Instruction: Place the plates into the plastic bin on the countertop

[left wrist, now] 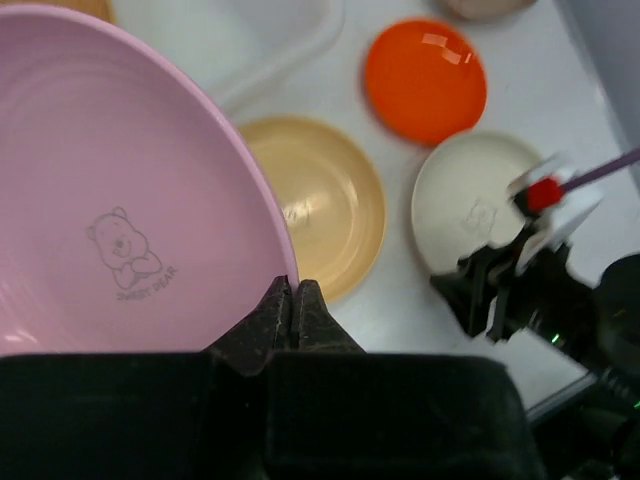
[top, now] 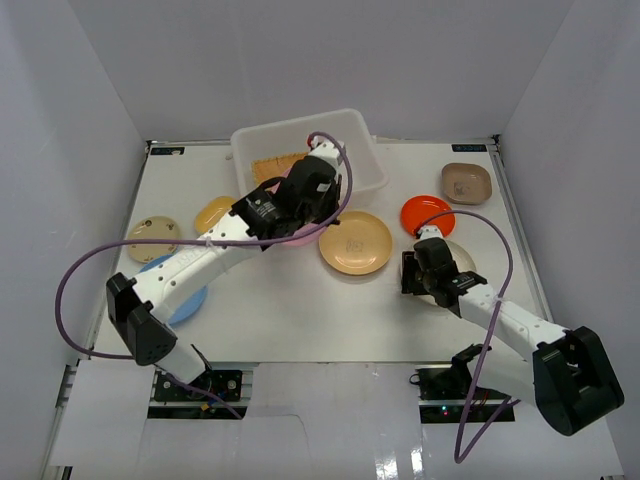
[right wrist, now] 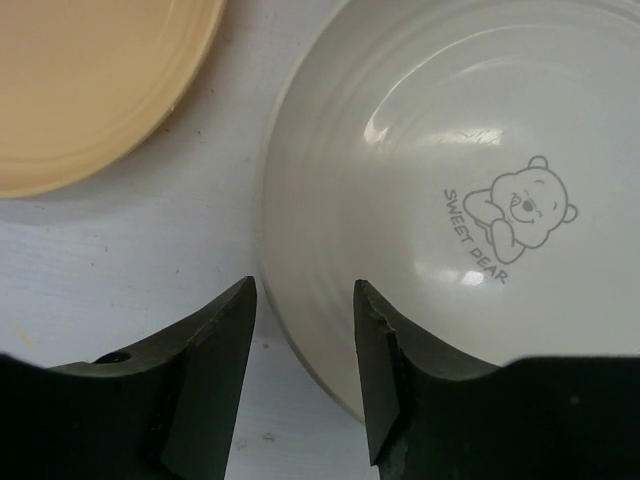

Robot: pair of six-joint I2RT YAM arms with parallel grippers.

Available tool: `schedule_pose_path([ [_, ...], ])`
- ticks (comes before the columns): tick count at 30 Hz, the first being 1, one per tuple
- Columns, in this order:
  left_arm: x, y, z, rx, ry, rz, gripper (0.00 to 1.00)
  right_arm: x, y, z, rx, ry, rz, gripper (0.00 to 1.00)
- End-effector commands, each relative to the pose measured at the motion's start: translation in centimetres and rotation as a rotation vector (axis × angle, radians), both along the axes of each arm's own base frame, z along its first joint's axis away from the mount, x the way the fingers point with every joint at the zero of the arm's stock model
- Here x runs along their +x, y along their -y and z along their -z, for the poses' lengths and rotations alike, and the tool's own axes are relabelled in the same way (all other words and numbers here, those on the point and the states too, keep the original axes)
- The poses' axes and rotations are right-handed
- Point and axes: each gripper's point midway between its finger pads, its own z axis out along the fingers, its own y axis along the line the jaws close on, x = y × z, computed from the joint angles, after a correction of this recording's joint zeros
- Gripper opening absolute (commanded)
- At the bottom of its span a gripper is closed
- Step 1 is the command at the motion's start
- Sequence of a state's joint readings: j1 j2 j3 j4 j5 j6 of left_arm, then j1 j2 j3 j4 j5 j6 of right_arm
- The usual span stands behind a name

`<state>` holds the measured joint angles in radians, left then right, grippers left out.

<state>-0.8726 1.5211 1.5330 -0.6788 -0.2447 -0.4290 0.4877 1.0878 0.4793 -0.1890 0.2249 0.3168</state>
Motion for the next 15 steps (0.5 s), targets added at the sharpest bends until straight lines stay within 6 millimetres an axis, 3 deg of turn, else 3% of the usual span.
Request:
schedule_pose_path([
  [1, 4.2, 0.3, -5.8, 0.009, 0.174, -0.048, 0.0, 0.5, -0.9, 0.3, 0.022, 0.004, -0.014, 0.49],
  [2, 5.6, 1.2, -5.0, 0.038, 0.172, -0.054, 0.0, 0.4, -1.1, 0.6, 0.021, -0.012, -0.019, 0.47],
  [3, 7.1, 1.2, -7.9, 0.01, 0.223, -0.068, 0.0, 0.4, -1.2, 0.7, 0.023, -0.02, -0.027, 0.46],
  [4, 7.9, 1.6, -8.4, 0.011, 0.232, -0.073, 0.0, 0.3, -1.5, 0.9, 0.021, -0.026, -0.036, 0.45],
  [5, 9.0, 2.5, -7.0, 0.045, 0.217, -0.07, 0.0, 0.4, -1.6, 0.9, 0.023, -0.024, -0.041, 0.44],
  [6, 9.9, 2.6, -7.5, 0.058, 0.242, -0.071, 0.0, 0.4, -1.7, 0.9, 0.026, -0.024, -0.043, 0.42],
  [7, 10.8, 2.9, -9.5, 0.032, 0.286, -0.081, 0.0, 0.4, -1.8, 0.9, 0.025, -0.022, -0.048, 0.38],
  [8, 11.7, 3.0, -9.5, 0.043, 0.293, -0.082, 0.0, 0.5, -2.0, 0.9, 0.029, -0.023, -0.055, 0.37],
  [9, 13.7, 3.2, -7.2, 0.093, 0.276, -0.087, 0.0, 0.5, -2.1, 0.9, 0.033, -0.022, -0.059, 0.33],
  [10, 14.7, 3.3, -8.5, 0.074, 0.302, -0.096, 0.0, 0.3, -2.4, 1.1, 0.032, -0.029, -0.071, 0.31],
  [11, 16.6, 3.1, -5.8, 0.122, 0.268, -0.107, 0.0, 0.2, -2.5, 1.1, 0.032, -0.032, -0.077, 0.29],
  [15, 20.3, 2.1, -2.9, 0.159, 0.255, -0.113, 0.0, -0.2, -3.1, 1.2, 0.05, -0.024, -0.092, 0.13],
])
